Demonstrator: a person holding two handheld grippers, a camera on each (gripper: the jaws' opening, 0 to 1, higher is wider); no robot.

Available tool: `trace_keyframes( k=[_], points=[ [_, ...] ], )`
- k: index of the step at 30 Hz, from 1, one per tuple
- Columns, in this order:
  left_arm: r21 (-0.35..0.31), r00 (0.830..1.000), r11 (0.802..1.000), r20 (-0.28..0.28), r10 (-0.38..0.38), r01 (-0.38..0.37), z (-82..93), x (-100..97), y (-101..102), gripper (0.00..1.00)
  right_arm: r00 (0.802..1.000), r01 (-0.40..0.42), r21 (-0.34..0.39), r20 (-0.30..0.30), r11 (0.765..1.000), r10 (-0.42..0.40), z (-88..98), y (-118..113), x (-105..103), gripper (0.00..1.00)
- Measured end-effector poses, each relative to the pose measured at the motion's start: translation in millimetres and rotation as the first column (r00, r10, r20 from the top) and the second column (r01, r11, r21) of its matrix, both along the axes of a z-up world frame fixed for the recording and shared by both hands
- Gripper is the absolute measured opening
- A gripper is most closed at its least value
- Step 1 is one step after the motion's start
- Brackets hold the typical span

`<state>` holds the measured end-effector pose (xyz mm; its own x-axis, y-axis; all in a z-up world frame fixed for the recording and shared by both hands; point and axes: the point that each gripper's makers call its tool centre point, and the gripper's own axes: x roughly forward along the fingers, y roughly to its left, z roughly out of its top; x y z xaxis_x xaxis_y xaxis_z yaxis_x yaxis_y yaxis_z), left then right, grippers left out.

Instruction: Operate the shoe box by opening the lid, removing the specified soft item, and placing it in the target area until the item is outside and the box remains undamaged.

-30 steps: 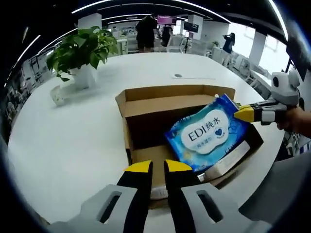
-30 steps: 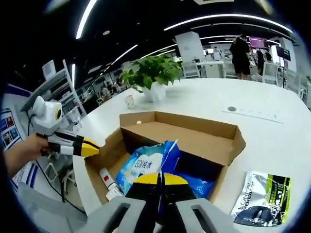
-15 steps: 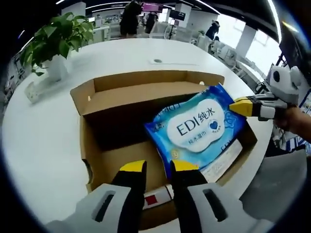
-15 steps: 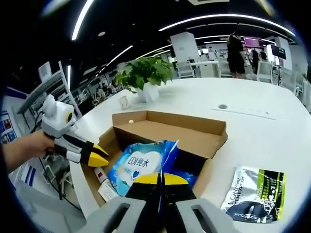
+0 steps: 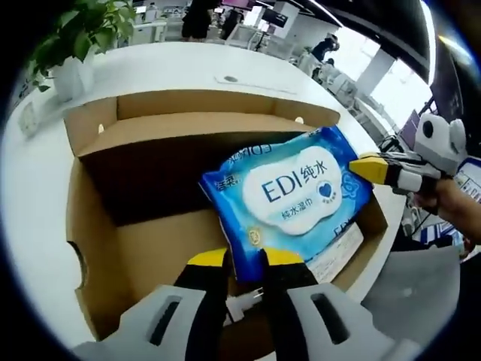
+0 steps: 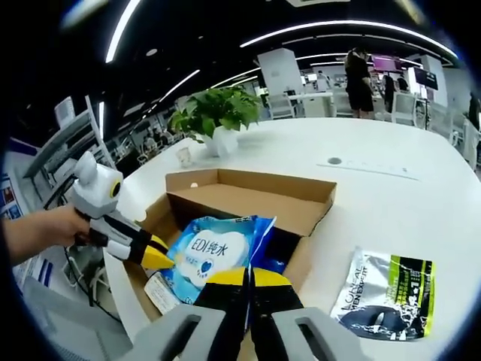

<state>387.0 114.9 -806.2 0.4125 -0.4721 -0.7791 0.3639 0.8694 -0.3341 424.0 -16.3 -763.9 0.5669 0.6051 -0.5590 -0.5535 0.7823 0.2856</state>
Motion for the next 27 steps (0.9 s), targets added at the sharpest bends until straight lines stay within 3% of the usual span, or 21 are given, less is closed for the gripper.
trace_keyframes(
  k=[7, 12, 27],
  points=[
    [0.014, 1.000, 1.000, -0.002, -0.009, 0.009, -2.9, 1.2, 0, 0.08, 1.000, 0.003, 0.000, -0.002, 1.000, -0.003, -0.5, 0, -1, 0.00],
    [0.028, 0.999, 1.000, 0.037, -0.015, 0.014, 1.7, 4.0, 5, 0.00, 1.000, 0.003, -0.001, 0.001, 1.000, -0.003, -0.1, 0, -1, 0.00],
    [-0.026, 0.999, 1.000, 0.042, 0.017, -0.016, 17.3, -0.8, 1, 0.00, 1.000, 0.019, 0.017, -0.003, 1.000, -0.019, 3.3, -5, 0, 0.00]
  ],
)
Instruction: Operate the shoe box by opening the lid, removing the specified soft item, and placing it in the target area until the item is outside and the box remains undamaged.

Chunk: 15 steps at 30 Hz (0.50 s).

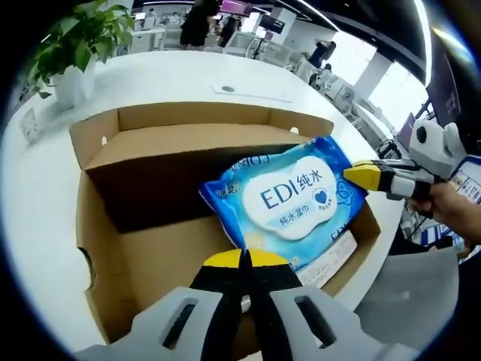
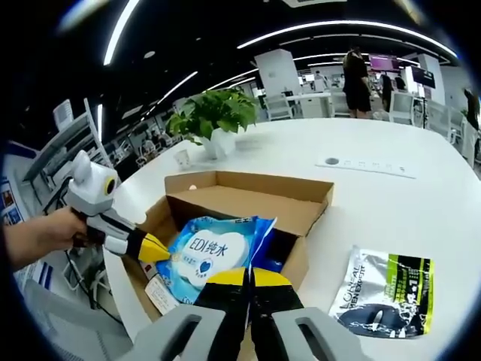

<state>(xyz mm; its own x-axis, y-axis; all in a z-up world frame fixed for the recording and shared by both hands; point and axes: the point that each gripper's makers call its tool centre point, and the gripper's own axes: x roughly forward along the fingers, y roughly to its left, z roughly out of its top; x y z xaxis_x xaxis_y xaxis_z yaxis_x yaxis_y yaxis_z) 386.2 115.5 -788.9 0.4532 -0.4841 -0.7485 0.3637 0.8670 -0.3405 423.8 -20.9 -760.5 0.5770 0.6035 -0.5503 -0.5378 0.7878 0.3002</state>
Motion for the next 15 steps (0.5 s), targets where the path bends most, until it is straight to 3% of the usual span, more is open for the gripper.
trace_keyframes(
  k=[15],
  points=[
    [-0.023, 0.999, 1.000, 0.041, 0.011, -0.010, 22.4, -1.2, -1, 0.00, 1.000, 0.000, 0.030, 0.017, 1.000, 0.000, 14.3, -1, -3, 0.00]
  ],
)
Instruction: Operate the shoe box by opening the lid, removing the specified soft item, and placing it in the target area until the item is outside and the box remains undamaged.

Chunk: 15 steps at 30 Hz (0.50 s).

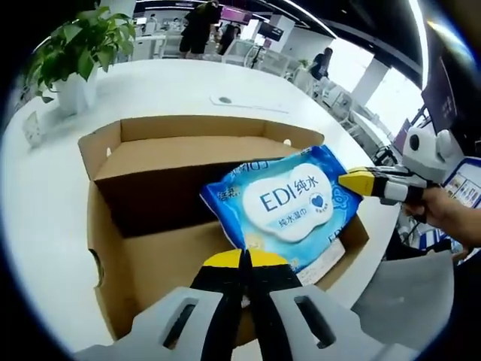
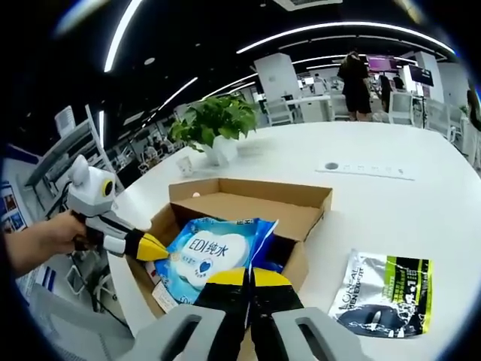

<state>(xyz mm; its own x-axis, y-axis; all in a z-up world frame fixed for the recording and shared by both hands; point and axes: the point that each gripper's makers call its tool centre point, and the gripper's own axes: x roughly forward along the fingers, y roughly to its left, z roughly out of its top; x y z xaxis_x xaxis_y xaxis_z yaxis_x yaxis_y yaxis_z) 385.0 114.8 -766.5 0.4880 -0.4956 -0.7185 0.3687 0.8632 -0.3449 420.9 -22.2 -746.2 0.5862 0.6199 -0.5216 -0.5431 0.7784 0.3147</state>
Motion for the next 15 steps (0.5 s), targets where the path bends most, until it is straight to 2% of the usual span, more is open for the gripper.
trace_keyframes(
  k=[15],
  points=[
    [-0.047, 1.000, 0.999, 0.022, 0.009, -0.008, 18.9, -1.6, -3, 0.00, 1.000, 0.005, 0.031, 0.014, 1.000, -0.006, 14.2, -7, -4, 0.00]
  ],
)
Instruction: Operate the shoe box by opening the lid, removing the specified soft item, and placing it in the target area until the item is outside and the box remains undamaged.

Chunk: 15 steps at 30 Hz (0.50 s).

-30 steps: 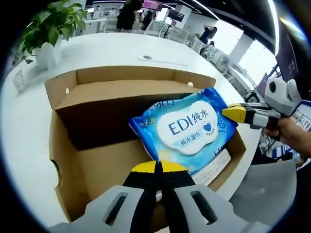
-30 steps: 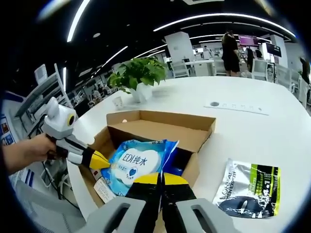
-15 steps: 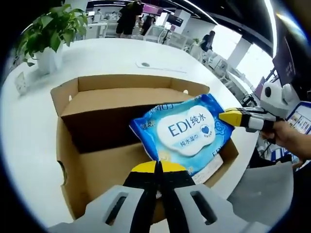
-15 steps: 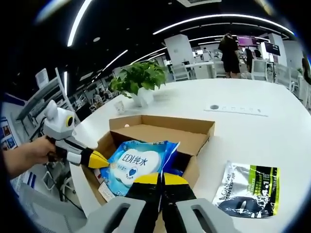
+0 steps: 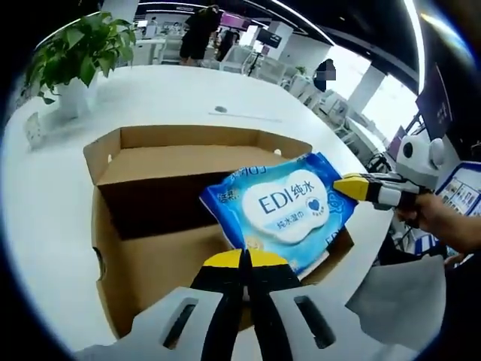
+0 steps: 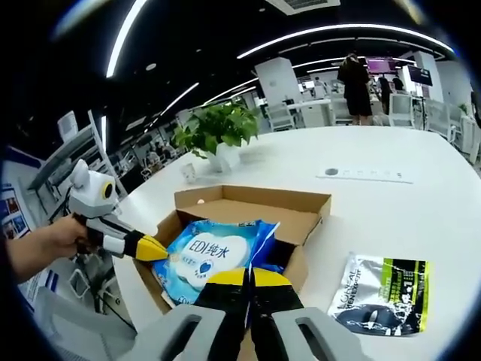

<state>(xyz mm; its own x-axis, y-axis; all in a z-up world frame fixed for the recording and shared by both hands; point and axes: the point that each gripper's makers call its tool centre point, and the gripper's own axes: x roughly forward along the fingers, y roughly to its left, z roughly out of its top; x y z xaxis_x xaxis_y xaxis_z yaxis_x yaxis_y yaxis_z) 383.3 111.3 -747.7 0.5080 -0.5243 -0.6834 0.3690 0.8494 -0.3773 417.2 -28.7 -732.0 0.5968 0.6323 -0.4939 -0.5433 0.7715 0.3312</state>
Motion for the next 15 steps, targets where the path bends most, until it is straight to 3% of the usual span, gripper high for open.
trace_keyframes(
  k=[15],
  points=[
    [-0.023, 0.999, 0.999, 0.040, -0.022, 0.023, 18.9, 4.2, -25, 0.00, 0.999, 0.032, 0.016, 0.017, 0.999, -0.032, 13.5, -25, -1, 0.00]
  ],
)
